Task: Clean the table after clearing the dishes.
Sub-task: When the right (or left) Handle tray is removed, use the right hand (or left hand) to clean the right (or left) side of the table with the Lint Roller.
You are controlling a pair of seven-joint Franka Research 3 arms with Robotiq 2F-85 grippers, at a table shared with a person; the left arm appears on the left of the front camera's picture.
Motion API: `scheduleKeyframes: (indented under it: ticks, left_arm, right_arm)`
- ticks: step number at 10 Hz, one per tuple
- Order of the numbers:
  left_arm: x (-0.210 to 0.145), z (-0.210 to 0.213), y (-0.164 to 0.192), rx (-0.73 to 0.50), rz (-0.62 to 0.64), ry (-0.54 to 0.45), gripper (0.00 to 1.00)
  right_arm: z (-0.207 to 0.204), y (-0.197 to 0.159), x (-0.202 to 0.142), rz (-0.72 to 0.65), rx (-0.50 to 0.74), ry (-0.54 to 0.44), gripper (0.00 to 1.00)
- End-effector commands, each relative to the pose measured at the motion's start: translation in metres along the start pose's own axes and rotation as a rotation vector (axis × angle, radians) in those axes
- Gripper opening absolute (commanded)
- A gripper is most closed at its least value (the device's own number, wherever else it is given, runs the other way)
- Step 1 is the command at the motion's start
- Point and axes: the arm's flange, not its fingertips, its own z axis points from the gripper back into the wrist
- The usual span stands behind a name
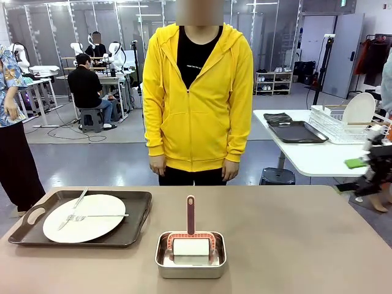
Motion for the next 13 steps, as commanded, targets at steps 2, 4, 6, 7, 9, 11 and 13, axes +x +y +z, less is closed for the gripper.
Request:
scheduleKeyframes:
  ticks: [2,4,6,7,9,11,13]
  left_arm:
    - [-0.001,0.003,-0.002,-0.005,-0.011,-0.005,1.0]
    - [-0.001,0.003,-0.002,-0.005,-0.011,-0.005,1.0]
    - [-0.001,0.003,-0.002,-0.005,-0.011,-0.005,1.0]
    - [-0.001,0.003,-0.002,-0.005,-0.011,-0.005,1.0]
    - [-0.001,0.003,-0.002,-0.005,-0.011,-0.005,1.0]
    - [-0.001,0.003,-0.002,-0.005,-0.011,-0.005,1.0]
    - [-0.001,0.003,-0.002,-0.005,-0.011,-0.005,1.0]
  right_arm:
    - [0.054,-0.029,-0.015,-0.013,0.05,-0.025,1.0]
    - [0.08,-0.043,-0.026,-0.012,0.064,-0.037,1.0]
    - [0.097,-0.057,-0.034,-0.011,0.071,-0.044,1.0]
    - [0.105,-0.062,-0.037,-0.014,0.072,-0.051,1.0]
    - [0.128,-0.069,-0.047,-0.061,0.079,-0.097,1.0]
    - [0.12,-0.08,-0.029,-0.095,0.085,-0.094,1.0]
    - [0.124,-0.073,-0.045,-0.071,0.058,-0.108,1.0]
